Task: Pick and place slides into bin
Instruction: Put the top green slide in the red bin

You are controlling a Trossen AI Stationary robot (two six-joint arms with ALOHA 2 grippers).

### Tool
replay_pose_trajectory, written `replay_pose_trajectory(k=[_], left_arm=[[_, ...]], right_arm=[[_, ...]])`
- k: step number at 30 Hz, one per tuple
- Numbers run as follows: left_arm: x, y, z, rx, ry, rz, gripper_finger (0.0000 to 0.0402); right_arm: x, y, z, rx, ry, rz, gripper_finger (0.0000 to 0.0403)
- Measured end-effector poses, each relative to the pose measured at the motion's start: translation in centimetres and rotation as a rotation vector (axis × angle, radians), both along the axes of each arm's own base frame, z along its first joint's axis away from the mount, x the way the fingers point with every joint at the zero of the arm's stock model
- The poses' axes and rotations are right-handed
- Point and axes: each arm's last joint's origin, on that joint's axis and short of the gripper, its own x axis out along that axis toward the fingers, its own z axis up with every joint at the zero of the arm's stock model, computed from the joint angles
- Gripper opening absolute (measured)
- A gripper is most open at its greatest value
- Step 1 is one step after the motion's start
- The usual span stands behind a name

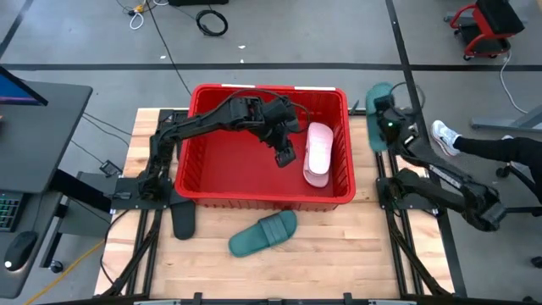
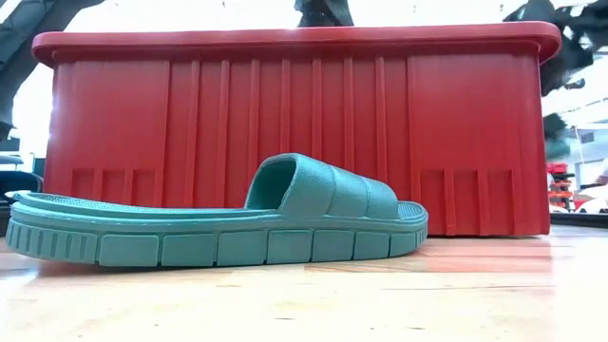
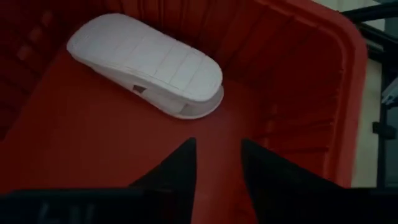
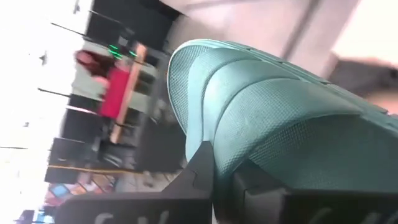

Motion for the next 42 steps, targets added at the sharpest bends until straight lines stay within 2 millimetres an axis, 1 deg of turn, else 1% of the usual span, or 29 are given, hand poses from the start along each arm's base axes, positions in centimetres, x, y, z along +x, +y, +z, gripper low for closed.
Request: replay_pose_trajectory(k=[3, 7, 10, 13, 16, 20, 23, 25, 28, 30, 33, 36, 39, 42], left_arm=[[-0.8, -0.2, 1.3, 0.01, -0.044, -0.004, 0.0123], [-2.1, -0.4, 3.9, 0.063, -0.157, -0.024, 0.0121], [-3.2, -0.2, 6.1, 0.103, -0.262, -0.023, 0.0121], [-4.8, 0.3, 8.1, 0.151, -0.34, -0.019, 0.0117], [-6.5, 0.9, 9.7, 0.191, -0.384, 0.001, 0.0112], [-9.1, 1.7, 11.5, 0.231, -0.419, 0.061, 0.0106], [-11.4, 2.0, 13.0, 0.271, -0.448, 0.106, 0.0099], [-12.9, 1.9, 13.9, 0.293, -0.467, 0.119, 0.0094], [-14.7, 1.5, 14.6, 0.321, -0.46, 0.106, 0.0087], [-15.5, 1.3, 14.7, 0.344, -0.43, 0.08, 0.0082], [-16.4, 1.0, 14.5, 0.345, -0.381, 0.06, 0.0076], [-17.6, 0.6, 14.3, 0.353, -0.319, 0.013, 0.0071], [-18.7, 0.2, 14.6, 0.369, -0.308, -0.018, 0.0065], [-19.8, -0.1, 15.1, 0.378, -0.337, -0.044, 0.0059]], right_arm=[[-0.3, 0.7, 4.4, -0.107, 0.035, 0.01, 0.0009], [0.0, 1.6, 10.0, -0.224, 0.053, 0.062, 0.0009], [0.7, 2.2, 13.3, -0.285, 0.052, 0.124, 0.0009], [2.2, 2.6, 15.6, -0.311, 0.034, 0.194, 0.0009], [4.7, 2.9, 16.9, -0.304, 0.028, 0.263, 0.0009], [8.9, 3.5, 17.7, -0.28, 0.03, 0.328, 0.0011], [12.4, 4.2, 18.2, -0.293, 0.003, 0.392, 0.0011], [14.7, 4.5, 17.9, -0.286, 0.014, 0.421, 0.001], [17.6, 5.0, 17.2, -0.254, -0.011, 0.441, 0.001], [19.4, 5.3, 16.6, -0.237, -0.018, 0.427, 0.0011], [22.1, 6.2, 15.5, -0.211, -0.088, 0.378, 0.001], [25.2, 7.3, 14.5, -0.205, -0.086, 0.367, 0.0009], [28.2, 8.4, 14.2, -0.204, -0.114, 0.343, 0.0009], [31.0, 8.9, 13.8, -0.202, -0.136, 0.337, 0.0009]])
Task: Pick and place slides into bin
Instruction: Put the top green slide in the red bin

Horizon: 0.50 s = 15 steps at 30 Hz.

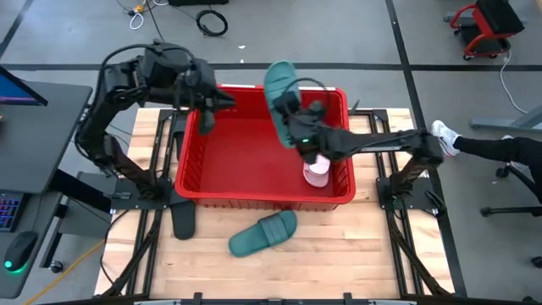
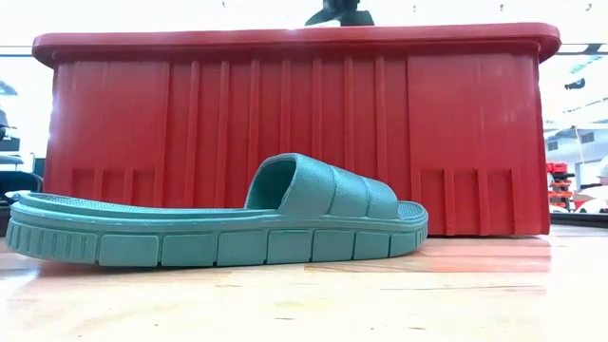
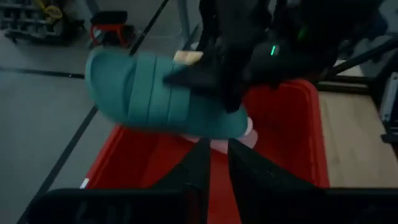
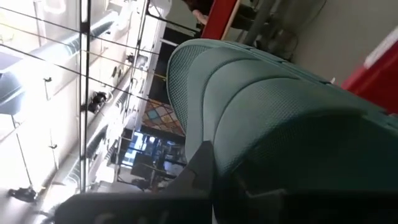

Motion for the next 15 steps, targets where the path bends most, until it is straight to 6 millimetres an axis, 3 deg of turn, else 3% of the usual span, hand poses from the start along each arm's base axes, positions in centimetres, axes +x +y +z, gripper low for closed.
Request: replay_pose_trajectory(k=[6, 15], left_arm=[[-2.6, -0.9, 1.0, 0.001, -0.036, -0.029, 0.0042], [-6.2, -2.2, 2.0, 0.017, -0.076, -0.031, 0.0019]], right_arm=[[4.4, -0.1, -1.9, 0.028, -0.014, 0.016, 0.0009], [6.9, -0.6, -7.1, 0.12, -0.007, 0.026, 0.0009]])
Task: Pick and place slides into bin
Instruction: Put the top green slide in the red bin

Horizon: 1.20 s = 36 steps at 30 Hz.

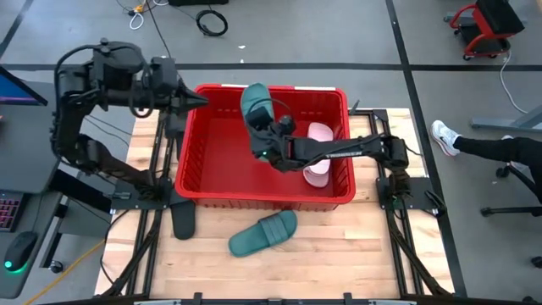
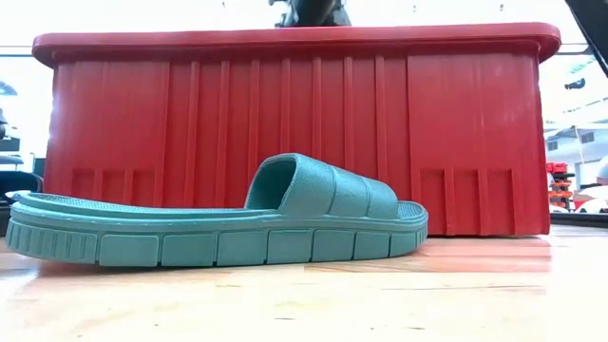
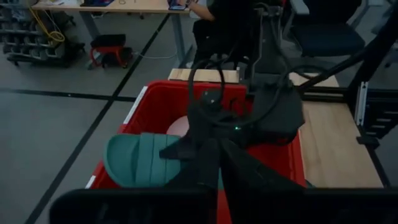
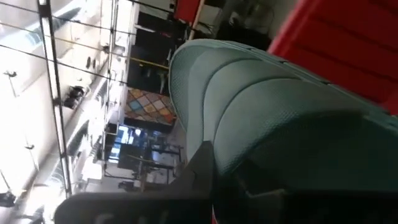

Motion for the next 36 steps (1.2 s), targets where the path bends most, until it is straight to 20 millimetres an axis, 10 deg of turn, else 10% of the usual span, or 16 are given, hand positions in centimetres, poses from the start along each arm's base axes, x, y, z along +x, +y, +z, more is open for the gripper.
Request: replay_pose_trajectory(k=[23, 36], left_arm=[[1.0, 0.3, -7.6, -0.098, 0.086, 0.012, 0.0012], [0.4, 0.1, -8.2, -0.096, 0.075, 0.011, 0.0028]], right_arm=[[-1.1, -4.9, -11.2, 0.499, 0.299, -0.004, 0.001], [-1.7, -4.4, -13.0, 0.575, 0.45, -0.002, 0.0011]])
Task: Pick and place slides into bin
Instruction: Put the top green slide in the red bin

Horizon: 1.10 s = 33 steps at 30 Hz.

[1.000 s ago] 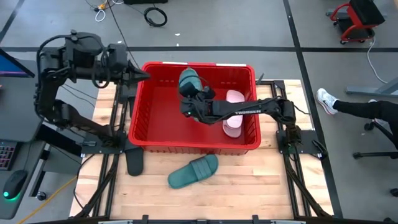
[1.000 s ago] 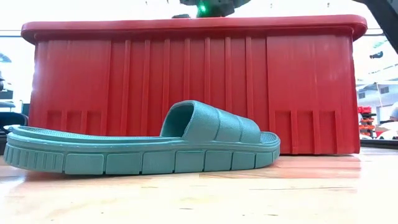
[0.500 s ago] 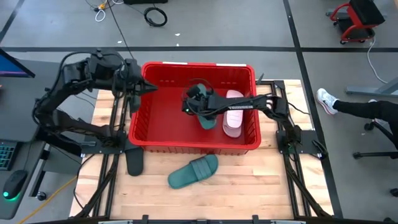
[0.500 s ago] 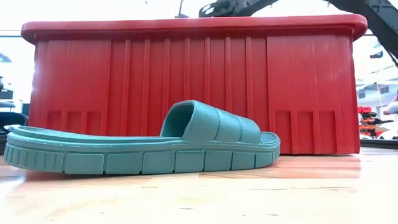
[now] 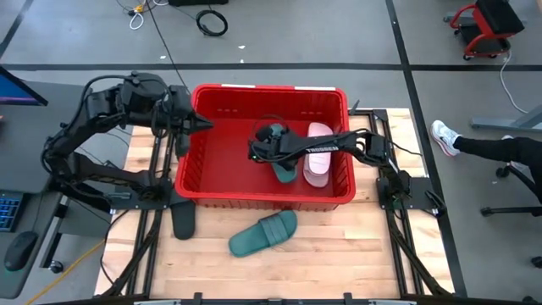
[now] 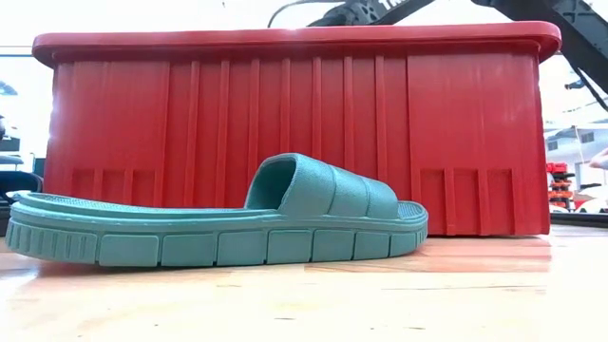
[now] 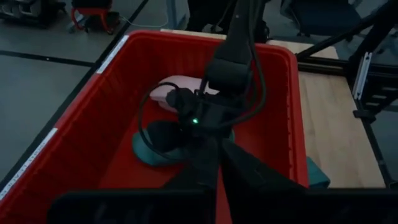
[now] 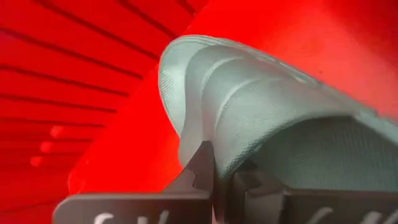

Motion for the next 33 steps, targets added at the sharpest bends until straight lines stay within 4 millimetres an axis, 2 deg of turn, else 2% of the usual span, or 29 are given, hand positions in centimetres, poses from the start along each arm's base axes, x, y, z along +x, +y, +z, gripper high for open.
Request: replay_pose_trajectory(k=[4, 10, 18, 25, 29, 33], left_arm=[[0.1, 0.0, 0.1, 0.007, -0.016, 0.0, 0.0032], [0.2, 0.1, 0.1, 0.01, -0.018, -0.001, 0.0025], [-0.5, -0.2, 0.4, 0.019, -0.028, -0.003, 0.0017], [-1.2, -0.4, 0.7, 0.026, -0.048, -0.001, 0.0029], [-1.8, -0.6, 0.9, 0.025, -0.063, 0.004, 0.0031], [-2.6, -0.8, 1.2, 0.035, -0.091, 0.004, 0.003]], right_arm=[[0.0, 0.2, 0.2, 0.004, -0.006, 0.011, 0.0031], [0.1, 0.2, 0.4, 0.013, -0.014, 0.027, 0.0093], [-0.7, -0.7, 2.5, 0.003, -0.027, 0.034, 0.0173], [-1.2, -1.3, 3.5, 0.015, -0.025, 0.04, 0.0214], [-1.4, -1.9, 3.9, 0.021, 0.058, 0.168, 0.0221], [-1.3, -3.4, 5.6, -0.06, 0.177, 0.422, 0.0219]])
